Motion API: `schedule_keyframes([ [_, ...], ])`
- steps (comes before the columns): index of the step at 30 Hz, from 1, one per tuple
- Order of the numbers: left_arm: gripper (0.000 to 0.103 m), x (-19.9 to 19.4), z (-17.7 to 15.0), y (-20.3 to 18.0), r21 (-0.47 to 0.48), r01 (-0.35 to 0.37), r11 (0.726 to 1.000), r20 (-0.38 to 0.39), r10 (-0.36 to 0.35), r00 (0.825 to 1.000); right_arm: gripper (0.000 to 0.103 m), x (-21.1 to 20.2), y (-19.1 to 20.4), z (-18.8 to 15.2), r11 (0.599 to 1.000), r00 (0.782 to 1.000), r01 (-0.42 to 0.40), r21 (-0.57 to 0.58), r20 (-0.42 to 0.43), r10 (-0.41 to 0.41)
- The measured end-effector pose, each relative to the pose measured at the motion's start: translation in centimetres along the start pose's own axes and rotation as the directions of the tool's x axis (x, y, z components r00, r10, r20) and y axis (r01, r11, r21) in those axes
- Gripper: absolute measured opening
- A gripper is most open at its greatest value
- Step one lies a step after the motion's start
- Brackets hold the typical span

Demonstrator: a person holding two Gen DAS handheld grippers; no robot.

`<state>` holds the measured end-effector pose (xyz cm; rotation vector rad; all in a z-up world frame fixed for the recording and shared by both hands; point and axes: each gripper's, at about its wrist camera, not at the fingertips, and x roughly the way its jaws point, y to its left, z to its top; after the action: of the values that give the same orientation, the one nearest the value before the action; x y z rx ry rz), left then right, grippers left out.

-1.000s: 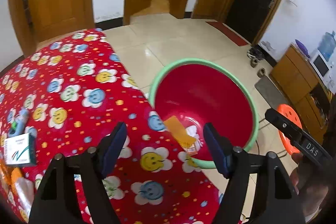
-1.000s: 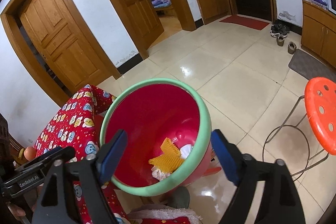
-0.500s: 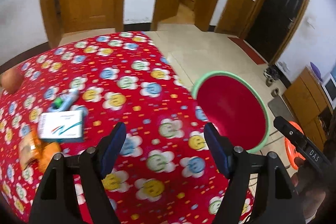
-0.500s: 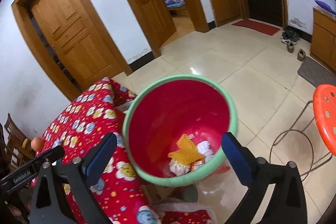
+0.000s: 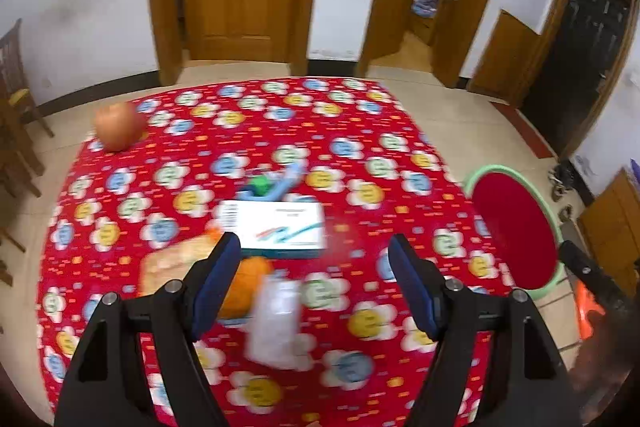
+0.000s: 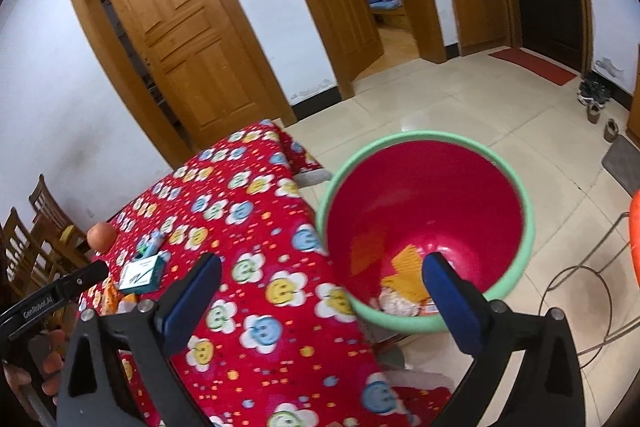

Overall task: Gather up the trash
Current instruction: 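Move both tools back over the table toward the remaining trash, then grasp the clear bread bag with the left tool and lift it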

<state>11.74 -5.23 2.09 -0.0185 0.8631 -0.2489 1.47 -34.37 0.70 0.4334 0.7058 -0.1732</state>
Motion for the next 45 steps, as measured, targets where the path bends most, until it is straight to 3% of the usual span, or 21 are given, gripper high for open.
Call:
schedule_keyframes([
  [9, 0.076, 0.5, -1.8, 5.9, -0.037, -0.104, 0.994, -0.040, 0.102, 0.994, 0.102, 0.8, 3.3, -0.9, 0.999, 0.999, -0.039, -0.031, -0.025, 0.039],
  [17, 0.076, 1.9, -2.8, 8.7, 0.028, -0.166, 0.986, -0.083, 0.168, 0.982, 0.102, 1.4, 5.9, -1.9, 0.996, 0.997, -0.060, -0.066, -0.055, 0.057],
  [32, 0.076, 6.1, -2.2, 9.4, 0.130, -0.117, 0.985, -0.116, 0.132, 0.984, 0.102, 2.7, 8.5, -3.0, 0.995, 0.994, -0.051, -0.091, -0.101, 0.041],
  [41, 0.076, 7.6, -1.4, 10.5, 0.073, -0.091, 0.993, -0.114, 0.099, 0.989, 0.102, 3.5, 9.3, -3.3, 0.993, 0.991, -0.049, -0.105, -0.125, 0.036],
  [45, 0.064, 8.3, -1.2, 11.1, 0.040, -0.082, 0.996, -0.136, 0.087, 0.987, 0.102, 3.9, 9.9, -3.7, 0.992, 0.990, -0.060, -0.115, -0.136, 0.044],
])
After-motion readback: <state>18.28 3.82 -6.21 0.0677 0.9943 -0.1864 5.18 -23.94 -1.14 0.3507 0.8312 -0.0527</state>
